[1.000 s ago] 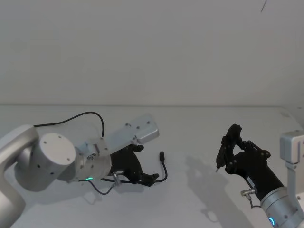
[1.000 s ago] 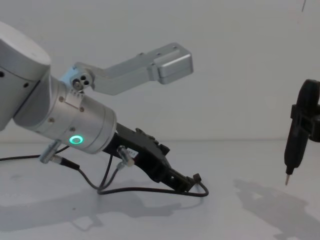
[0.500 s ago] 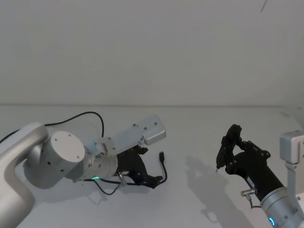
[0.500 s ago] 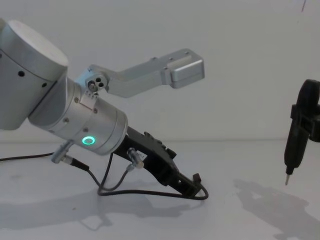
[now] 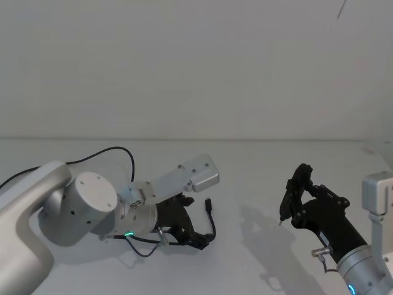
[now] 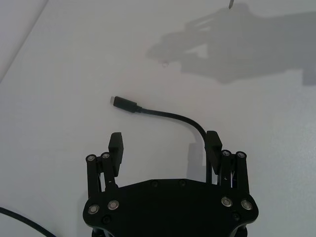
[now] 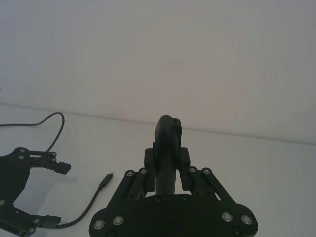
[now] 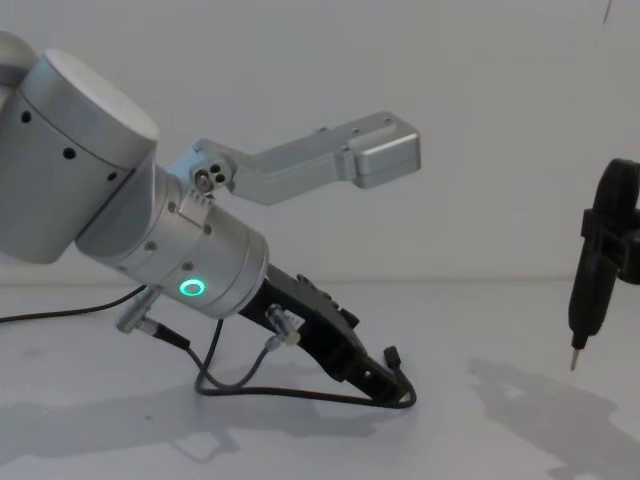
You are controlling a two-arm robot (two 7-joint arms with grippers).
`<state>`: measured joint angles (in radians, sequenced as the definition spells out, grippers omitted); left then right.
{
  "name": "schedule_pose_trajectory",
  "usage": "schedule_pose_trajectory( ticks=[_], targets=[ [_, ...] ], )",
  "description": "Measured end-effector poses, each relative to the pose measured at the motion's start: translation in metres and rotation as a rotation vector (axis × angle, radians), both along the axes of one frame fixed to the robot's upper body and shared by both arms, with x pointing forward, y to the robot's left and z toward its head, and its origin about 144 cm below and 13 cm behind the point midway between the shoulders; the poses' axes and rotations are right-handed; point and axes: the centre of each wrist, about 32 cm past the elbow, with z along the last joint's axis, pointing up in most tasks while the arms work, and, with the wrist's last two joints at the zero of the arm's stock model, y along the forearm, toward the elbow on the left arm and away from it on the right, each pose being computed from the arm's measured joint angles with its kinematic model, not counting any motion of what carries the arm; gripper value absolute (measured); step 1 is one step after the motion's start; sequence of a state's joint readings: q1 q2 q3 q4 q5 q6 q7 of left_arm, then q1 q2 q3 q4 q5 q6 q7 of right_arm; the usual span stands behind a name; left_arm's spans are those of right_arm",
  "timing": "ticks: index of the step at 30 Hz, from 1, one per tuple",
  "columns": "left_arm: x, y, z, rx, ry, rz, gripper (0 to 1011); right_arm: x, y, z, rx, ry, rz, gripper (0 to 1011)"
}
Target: Pick up the data cable with the one hand.
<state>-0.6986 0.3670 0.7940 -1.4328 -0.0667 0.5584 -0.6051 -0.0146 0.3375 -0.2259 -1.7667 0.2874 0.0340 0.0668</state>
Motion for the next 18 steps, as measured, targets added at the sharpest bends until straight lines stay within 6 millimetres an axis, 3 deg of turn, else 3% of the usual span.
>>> schedule_pose_trajectory(
  ticks=[18],
  targets=[
    [-0.0022,-0.0048,0.0051,-0.027,-0.006,0.009,1001,0.0,0.0,0.0,0.0,0.0,0.0,279]
  ],
)
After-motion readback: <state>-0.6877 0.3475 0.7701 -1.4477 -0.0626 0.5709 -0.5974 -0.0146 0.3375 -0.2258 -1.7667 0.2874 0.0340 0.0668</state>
